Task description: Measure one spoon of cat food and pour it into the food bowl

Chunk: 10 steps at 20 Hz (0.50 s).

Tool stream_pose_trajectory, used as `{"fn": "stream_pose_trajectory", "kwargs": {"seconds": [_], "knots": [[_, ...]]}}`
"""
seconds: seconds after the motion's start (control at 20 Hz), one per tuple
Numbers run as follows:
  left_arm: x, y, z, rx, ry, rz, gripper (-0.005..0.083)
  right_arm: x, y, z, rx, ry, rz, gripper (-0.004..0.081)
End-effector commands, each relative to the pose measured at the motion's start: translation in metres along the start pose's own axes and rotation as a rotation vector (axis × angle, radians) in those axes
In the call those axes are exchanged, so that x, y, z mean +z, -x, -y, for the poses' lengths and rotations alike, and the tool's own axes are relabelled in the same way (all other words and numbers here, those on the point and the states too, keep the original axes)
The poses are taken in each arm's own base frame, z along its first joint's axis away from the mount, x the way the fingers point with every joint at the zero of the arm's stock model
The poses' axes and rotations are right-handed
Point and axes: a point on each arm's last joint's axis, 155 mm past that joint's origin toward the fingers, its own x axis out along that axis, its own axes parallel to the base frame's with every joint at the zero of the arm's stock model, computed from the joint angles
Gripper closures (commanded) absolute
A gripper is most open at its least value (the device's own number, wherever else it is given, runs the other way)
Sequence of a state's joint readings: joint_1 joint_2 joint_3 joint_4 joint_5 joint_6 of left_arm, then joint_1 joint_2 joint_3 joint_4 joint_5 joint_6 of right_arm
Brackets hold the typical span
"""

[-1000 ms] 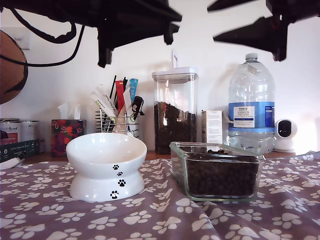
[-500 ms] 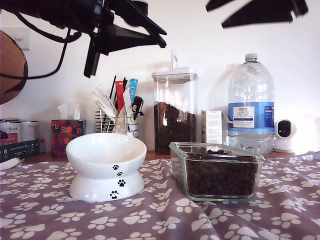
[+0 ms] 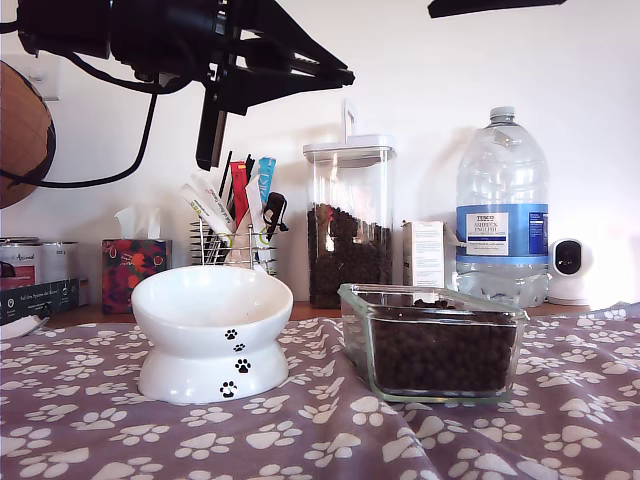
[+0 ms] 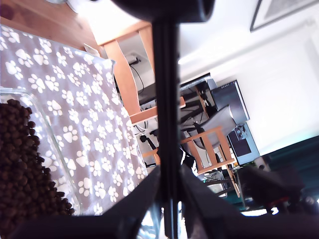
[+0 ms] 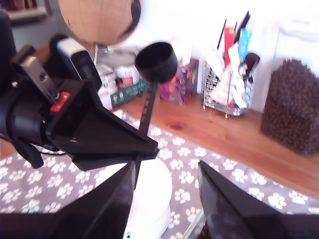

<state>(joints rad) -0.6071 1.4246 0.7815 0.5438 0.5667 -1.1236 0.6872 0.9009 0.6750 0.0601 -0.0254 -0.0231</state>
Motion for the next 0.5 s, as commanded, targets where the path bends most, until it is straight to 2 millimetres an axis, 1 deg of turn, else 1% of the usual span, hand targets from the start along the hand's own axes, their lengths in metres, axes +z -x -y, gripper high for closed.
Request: {"fn": "stream_pose_trajectory", "kwargs": {"seconds": [0.0, 0.15, 0.2, 0.3, 0.45], "knots": [[-0.002, -0.002, -0.004, 0.006, 0.009, -0.001, 0.0795, -0.021, -0.004, -0.004, 0.004, -0.015, 0.005, 0.0420], [-0.002, -0.005, -0.010, 0.009, 0.038, -0.001, 0.0795, -0.033, -0.005, -0.011, 0.022, -0.026, 0.032, 0.0420], [-0.005, -0.008, -0.014, 0.008, 0.062, -0.016, 0.0795, -0.036, -0.006, -0.013, 0.025, -0.027, 0.036, 0.0420], [-0.011, -0.016, -0.022, -0.010, 0.114, -0.048, 0.0795, -0.041, -0.008, -0.010, -0.003, -0.026, 0.047, 0.0420], [-0.014, -0.027, -0.023, -0.061, 0.171, -0.058, 0.0795, -0.046, -0.013, -0.007, -0.027, -0.026, 0.045, 0.0420]]}}
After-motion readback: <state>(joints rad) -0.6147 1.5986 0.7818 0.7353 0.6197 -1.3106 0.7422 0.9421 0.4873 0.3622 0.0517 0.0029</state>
